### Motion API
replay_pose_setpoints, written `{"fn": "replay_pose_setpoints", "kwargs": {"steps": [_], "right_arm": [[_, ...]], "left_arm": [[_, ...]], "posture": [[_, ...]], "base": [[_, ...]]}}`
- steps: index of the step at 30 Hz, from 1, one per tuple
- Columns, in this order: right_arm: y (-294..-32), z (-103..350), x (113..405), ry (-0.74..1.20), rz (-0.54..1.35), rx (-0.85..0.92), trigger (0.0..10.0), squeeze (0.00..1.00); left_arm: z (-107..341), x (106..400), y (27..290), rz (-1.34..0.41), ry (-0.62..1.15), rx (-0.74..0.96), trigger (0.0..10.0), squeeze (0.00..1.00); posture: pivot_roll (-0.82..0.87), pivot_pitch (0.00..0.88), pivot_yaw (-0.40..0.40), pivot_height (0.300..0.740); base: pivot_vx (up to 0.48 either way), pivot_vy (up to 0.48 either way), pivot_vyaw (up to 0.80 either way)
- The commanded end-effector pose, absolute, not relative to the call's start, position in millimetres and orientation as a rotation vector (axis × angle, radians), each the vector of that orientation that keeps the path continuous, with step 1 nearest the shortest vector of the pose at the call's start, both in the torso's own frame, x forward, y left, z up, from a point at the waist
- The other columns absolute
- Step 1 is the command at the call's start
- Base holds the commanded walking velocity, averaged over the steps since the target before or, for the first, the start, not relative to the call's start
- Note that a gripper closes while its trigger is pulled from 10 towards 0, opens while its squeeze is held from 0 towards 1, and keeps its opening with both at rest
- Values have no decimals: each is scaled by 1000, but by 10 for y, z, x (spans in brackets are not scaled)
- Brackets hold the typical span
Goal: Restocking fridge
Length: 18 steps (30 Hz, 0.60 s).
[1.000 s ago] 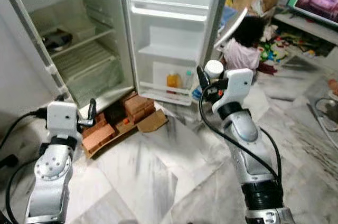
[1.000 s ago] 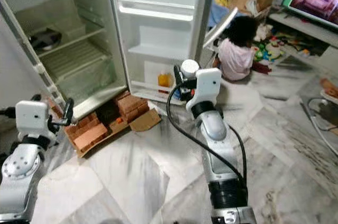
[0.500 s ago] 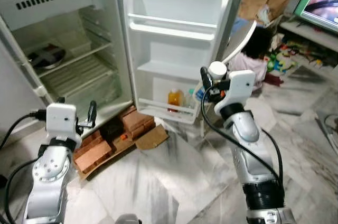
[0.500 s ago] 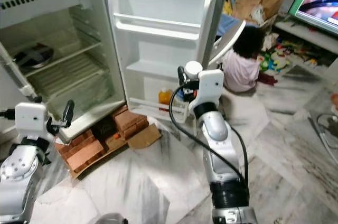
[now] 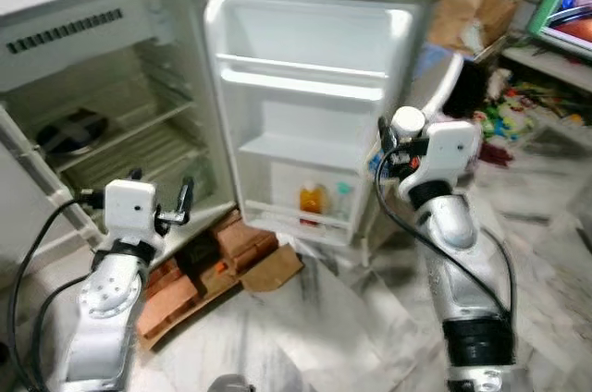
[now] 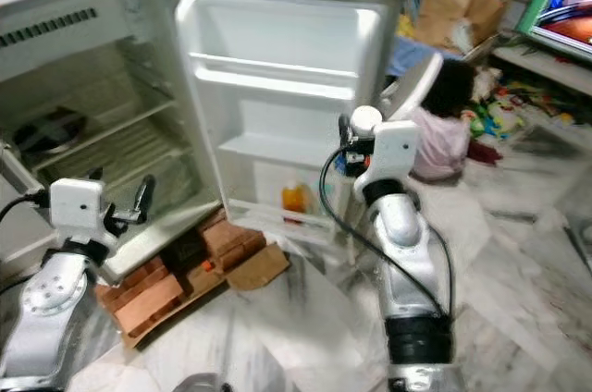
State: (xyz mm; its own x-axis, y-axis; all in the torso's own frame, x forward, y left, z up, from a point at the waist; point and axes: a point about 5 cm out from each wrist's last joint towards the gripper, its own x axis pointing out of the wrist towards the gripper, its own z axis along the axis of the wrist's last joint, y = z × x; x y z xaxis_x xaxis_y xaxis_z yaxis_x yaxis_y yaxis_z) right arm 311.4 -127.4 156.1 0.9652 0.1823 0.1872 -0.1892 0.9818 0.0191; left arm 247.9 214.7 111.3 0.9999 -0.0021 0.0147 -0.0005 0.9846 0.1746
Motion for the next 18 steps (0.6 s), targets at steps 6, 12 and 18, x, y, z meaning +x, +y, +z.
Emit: {"fn": "replay_pose_setpoints", "kwargs": {"steps": [6,12,18], "right_arm": [[-1349,1674,3135,-240,164,22,10000,0],[-1340,1684,3141,-246,163,20,10000,0],[-1359,1767,3166,-289,142,-1,10000,0]], "left_arm": [[1181,2520,2072,-42,-49,191,10000,0],[1195,2516,2065,-49,-61,186,10000,0],[1210,2508,2046,-58,-74,190,10000,0]], "posture": [[107,0,-27,740],[107,0,-26,740],[107,0,-24,740]], "base": [[259,405,-455],[276,394,0],[0,0,0]]}}
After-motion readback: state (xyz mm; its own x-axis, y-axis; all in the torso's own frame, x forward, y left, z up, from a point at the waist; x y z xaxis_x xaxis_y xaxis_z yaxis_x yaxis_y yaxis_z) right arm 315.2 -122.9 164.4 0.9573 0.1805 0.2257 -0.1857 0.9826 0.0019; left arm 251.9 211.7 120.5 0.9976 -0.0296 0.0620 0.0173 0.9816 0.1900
